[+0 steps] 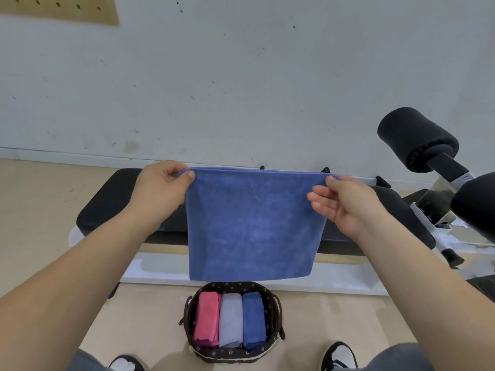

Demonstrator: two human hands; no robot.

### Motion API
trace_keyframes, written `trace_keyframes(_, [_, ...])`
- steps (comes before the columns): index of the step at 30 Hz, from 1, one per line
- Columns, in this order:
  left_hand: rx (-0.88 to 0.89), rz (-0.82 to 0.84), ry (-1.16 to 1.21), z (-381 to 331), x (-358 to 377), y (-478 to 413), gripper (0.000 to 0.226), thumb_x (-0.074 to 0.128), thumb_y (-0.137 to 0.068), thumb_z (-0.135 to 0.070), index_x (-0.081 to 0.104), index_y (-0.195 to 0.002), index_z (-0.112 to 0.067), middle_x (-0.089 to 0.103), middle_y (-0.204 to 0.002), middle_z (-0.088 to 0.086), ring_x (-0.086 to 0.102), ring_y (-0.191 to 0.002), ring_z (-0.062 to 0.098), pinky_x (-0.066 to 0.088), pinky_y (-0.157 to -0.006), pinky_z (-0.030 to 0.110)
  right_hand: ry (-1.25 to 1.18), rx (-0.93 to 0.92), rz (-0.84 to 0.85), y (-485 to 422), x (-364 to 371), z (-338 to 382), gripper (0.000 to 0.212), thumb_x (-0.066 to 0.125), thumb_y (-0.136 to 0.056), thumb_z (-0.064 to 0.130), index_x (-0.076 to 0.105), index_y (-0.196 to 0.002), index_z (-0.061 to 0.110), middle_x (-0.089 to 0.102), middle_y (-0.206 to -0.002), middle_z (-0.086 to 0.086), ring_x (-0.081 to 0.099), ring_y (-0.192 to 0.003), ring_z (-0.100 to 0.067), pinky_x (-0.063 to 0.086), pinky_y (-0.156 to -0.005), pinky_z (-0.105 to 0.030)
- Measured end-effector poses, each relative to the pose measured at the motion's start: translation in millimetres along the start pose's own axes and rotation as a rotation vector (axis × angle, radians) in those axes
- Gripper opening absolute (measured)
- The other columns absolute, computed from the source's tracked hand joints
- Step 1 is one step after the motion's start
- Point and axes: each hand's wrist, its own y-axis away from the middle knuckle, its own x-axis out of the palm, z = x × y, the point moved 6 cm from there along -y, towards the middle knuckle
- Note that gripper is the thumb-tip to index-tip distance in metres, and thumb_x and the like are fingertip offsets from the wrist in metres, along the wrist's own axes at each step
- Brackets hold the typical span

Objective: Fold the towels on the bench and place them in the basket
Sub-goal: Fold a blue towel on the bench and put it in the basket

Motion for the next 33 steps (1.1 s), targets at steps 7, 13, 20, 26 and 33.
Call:
trace_keyframes(7, [-0.298, 0.005, 0.345, 37.6, 67.1, -40.3, 0.019, 0.052, -0.107, -0.021, 0.059, -0.114, -0.005, 0.077, -0.088, 0.017, 0.078, -0.076, 0.025, 0.065, -0.070, 0.036, 0.156, -0.160, -0.125, -75.5, 22.5, -30.5, 0.011, 0.063, -0.100, 0.016, 0.070, -0.108, 0.012, 0.078, -0.096, -0.008, 0.077, -0.090, -0.019, 0.062, -0.074, -0.029])
trace_keyframes(13, [-0.336, 0.034, 0.228, 51.5, 113.4, -78.7, 0.015, 0.048, -0.106, -0.012, 0.060, -0.111, -0.004, 0.075, -0.098, 0.015, 0.070, -0.081, 0.020, 0.061, -0.085, 0.038, 0.310, -0.137, -0.178, -132.7, 23.8, -45.3, 0.009, 0.061, -0.098, 0.012, 0.069, -0.098, 0.016, 0.077, -0.091, -0.006, 0.071, -0.077, -0.014, 0.054, -0.064, -0.026])
trace_keyframes(20, [-0.311, 0.044, 0.206, 65.0, 132.0, -113.9, 0.023, 0.052, -0.098, -0.006, 0.058, -0.120, -0.004, 0.067, -0.095, 0.004, 0.065, -0.083, 0.017, 0.057, -0.077, 0.030, 0.295, -0.085, -0.223, -169.8, 26.3, -45.9, 0.015, 0.062, -0.098, 0.017, 0.066, -0.111, 0.013, 0.076, -0.093, -0.006, 0.068, -0.069, -0.016, 0.050, -0.052, -0.026])
trace_keyframes(26, [-0.042, 0.144, -0.056, 53.7, 121.7, -101.0, 0.050, 0.060, -0.098, -0.017, 0.047, -0.147, -0.022, 0.056, -0.128, -0.010, 0.063, -0.108, 0.006, 0.049, -0.093, 0.027, 0.549, -0.330, -0.068, -140.2, 44.7, -27.7, 0.031, 0.057, -0.100, 0.020, 0.063, -0.130, 0.024, 0.068, -0.111, 0.010, 0.068, -0.104, -0.013, 0.059, -0.091, -0.033])
trace_keyframes(33, [0.456, 0.352, -0.527, 29.2, 94.2, -32.4, 0.010, 0.071, -0.090, -0.032, 0.068, -0.082, -0.027, 0.061, -0.086, -0.012, 0.059, -0.080, 0.005, 0.052, -0.075, 0.032, 1.179, -0.570, 0.353, -46.5, 86.1, -52.6, 0.021, 0.064, -0.096, 0.032, 0.071, -0.116, 0.026, 0.066, -0.116, 0.015, 0.061, -0.108, -0.003, 0.049, -0.091, -0.019])
